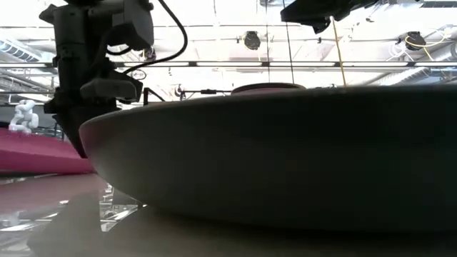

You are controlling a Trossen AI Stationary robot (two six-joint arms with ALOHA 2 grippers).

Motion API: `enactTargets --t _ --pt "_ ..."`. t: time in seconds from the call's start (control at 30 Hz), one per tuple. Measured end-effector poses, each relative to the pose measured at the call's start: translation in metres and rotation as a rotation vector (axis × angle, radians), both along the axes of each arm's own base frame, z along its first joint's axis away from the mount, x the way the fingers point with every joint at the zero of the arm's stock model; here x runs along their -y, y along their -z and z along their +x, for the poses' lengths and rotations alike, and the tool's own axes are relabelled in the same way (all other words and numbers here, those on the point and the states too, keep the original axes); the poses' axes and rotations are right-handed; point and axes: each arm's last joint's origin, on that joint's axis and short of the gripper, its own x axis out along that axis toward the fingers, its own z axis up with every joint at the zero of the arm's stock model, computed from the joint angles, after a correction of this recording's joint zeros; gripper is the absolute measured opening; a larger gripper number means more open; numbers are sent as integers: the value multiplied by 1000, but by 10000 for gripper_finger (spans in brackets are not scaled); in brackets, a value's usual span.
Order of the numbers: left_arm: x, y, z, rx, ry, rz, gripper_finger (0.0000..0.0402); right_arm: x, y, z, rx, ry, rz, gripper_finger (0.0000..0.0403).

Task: Place and stack plates onto a shelf
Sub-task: Stack the top pink plate on top of the light pink plate on the shelf

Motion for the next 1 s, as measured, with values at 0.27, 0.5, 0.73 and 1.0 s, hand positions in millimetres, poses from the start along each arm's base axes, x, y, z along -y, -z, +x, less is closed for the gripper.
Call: enactTargets --t 0.27,0.5,0.73,1.0 --pt "0 -4 4 29 22 -18 145 0 0 0 -1 0 0 67" --pt "-4 -20 15 57 42 0 145 0 0 0 -1 0 0 67" --pt "0 -37 23 102 25 69 145 0 0 0 -2 0 -1 67" --pt "10 -26 21 25 -8 75 145 0 0 0 -3 1 -1 67"
